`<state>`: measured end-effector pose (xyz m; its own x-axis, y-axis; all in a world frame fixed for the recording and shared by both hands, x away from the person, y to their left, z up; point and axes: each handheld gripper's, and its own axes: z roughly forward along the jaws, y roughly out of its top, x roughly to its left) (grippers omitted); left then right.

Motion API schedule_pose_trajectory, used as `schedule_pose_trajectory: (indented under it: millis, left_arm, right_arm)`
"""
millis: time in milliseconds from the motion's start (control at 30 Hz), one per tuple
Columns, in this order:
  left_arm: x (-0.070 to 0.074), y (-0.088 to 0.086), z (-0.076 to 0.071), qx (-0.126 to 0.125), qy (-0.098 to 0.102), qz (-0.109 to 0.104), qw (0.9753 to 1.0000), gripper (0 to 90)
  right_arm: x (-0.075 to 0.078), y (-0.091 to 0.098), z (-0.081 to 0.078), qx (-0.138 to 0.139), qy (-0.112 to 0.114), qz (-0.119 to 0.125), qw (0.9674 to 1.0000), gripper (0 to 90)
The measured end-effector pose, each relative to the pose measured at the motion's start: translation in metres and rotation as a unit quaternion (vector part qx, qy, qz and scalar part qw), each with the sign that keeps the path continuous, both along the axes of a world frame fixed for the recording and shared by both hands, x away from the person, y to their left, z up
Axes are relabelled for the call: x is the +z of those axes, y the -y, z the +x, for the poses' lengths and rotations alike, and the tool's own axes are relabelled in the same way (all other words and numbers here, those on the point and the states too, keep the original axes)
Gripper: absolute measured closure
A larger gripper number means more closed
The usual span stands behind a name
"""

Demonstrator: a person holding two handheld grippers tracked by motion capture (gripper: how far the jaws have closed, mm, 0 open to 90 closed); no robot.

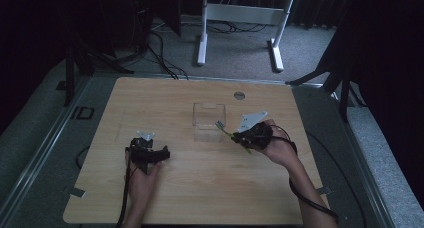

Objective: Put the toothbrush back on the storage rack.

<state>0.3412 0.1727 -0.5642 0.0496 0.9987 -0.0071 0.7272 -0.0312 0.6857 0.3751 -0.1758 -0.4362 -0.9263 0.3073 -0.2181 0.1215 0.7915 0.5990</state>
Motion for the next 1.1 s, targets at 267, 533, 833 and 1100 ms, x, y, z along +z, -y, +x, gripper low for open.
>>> schedule_pose_trajectory:
  millis: [267,533,833,1100]
  left_arm:
    - [0.000,0.000,0.000,0.000,0.000,0.000,1.0000,3.0]
    - [0.000,0.000,0.000,0.000,0.000,0.000,1.0000,3.0]
    - [0.000,0.000,0.000,0.000,0.000,0.000,1.0000,3.0]
    - [0.000,0.000,0.000,0.000,0.000,0.000,1.0000,3.0]
  right_arm:
    - [0.001,-0.005,0.001,-0.003,0.005,0.016,0.9999,81.9]
    - [0.003,-0.009,0.001,-0.008,0.010,0.027,0.9996,81.9]
    - [0.006,-0.010,0.001,-0.014,0.014,0.038,0.9991,81.9]
    - [0.007,-0.012,0.002,-0.017,0.013,0.058,0.9981,81.9]
